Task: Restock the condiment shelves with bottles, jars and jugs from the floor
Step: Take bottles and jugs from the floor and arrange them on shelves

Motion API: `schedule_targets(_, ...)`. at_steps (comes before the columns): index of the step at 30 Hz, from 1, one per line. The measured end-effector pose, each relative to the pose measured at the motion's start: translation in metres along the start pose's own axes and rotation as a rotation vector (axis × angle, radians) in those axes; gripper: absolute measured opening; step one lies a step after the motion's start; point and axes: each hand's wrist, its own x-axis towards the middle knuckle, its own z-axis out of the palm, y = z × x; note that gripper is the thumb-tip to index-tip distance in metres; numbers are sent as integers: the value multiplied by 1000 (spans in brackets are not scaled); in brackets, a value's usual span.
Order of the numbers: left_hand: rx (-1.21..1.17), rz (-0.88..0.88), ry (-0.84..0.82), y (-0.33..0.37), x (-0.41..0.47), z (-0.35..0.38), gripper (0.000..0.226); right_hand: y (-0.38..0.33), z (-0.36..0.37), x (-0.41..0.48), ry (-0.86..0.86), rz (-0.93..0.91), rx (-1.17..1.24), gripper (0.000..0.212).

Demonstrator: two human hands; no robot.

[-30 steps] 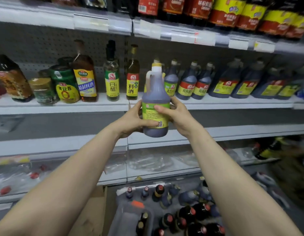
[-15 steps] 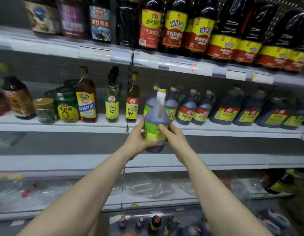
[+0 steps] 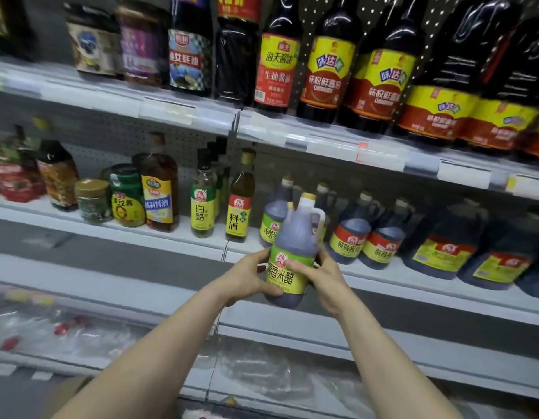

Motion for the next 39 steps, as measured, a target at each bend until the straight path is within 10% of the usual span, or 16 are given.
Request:
schedule_targets(19,140,199,556,-25,66,10,92,12,-2,71,-111,-174,-404,66)
schedule_targets(39,357,115,622,-41,97,16,108,26,-4,84,-72,-92,-425,67)
